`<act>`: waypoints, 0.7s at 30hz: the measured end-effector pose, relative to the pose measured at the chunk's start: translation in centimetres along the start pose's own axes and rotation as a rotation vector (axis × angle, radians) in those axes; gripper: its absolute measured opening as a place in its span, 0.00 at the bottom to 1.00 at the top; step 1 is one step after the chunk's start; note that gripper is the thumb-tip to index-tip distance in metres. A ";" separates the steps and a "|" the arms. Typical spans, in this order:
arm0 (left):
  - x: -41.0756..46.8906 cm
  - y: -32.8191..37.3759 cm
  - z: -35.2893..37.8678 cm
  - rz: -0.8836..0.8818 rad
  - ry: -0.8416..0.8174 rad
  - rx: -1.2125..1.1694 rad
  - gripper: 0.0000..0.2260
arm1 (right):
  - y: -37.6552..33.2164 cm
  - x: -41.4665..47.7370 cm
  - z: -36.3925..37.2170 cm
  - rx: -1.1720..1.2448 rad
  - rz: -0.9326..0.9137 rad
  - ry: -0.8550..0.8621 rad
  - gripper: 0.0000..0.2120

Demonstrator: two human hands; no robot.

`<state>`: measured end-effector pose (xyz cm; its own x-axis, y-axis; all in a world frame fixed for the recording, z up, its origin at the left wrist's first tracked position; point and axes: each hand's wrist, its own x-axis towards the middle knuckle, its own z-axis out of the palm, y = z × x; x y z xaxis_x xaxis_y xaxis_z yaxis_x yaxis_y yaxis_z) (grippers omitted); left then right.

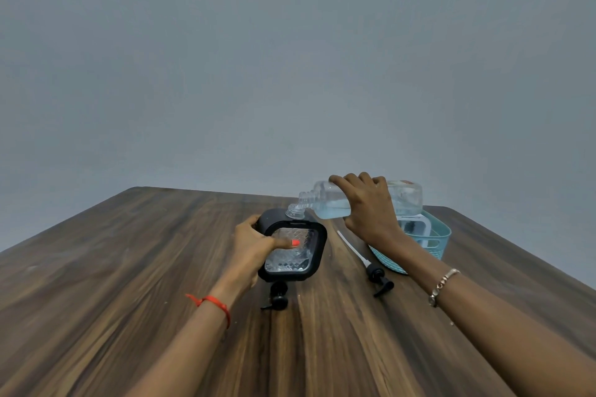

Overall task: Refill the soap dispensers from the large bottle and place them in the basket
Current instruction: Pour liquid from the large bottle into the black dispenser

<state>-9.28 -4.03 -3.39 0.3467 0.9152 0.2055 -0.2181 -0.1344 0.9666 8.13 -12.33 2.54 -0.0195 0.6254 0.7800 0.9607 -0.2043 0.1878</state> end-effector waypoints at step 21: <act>-0.1 -0.2 0.1 -0.026 -0.004 -0.009 0.24 | 0.0 -0.2 0.0 -0.013 -0.007 0.021 0.31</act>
<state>-9.18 -4.12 -3.61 0.3559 0.9169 0.1807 -0.2167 -0.1071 0.9703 8.18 -12.48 2.34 -0.0317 0.6109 0.7911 0.9569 -0.2099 0.2004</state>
